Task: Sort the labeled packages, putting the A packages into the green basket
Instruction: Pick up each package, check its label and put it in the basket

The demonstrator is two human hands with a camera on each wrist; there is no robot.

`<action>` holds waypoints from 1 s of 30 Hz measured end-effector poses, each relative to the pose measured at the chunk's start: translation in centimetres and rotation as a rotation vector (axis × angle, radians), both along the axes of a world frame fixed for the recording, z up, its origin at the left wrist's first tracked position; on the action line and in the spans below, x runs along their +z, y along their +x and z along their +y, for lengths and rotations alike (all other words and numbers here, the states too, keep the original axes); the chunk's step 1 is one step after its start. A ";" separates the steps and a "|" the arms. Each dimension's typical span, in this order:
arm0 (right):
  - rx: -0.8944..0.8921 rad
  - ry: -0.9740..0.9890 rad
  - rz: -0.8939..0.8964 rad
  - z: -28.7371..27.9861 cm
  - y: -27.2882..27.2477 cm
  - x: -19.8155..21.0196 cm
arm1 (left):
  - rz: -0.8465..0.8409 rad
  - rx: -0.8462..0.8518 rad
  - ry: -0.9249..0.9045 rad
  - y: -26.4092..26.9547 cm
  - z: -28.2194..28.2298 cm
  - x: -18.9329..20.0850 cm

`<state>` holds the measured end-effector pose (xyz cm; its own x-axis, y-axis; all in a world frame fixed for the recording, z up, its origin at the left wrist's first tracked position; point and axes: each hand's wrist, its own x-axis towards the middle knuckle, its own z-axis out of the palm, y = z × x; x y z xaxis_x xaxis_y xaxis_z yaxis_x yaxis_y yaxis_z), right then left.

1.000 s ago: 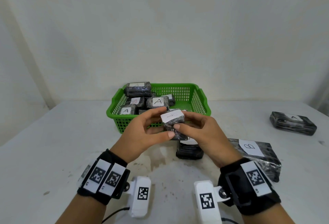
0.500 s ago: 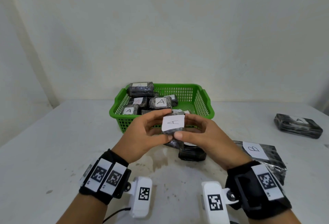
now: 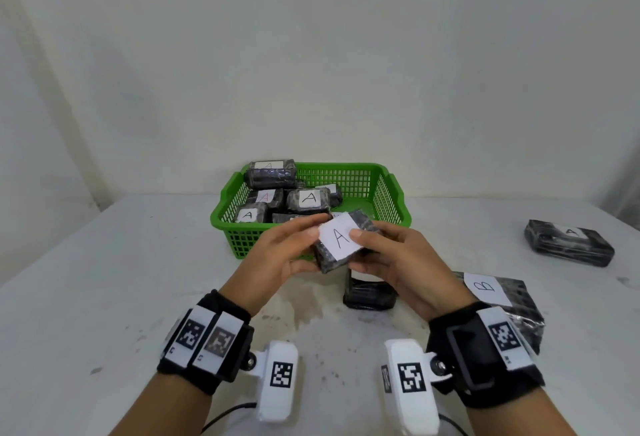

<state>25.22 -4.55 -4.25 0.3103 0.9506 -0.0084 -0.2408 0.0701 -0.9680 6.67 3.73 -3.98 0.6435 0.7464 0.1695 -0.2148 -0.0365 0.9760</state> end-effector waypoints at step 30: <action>-0.065 -0.290 -0.133 18.4 4.8 7.1 | 0.942 0.545 0.183 3.1 22.7 7.1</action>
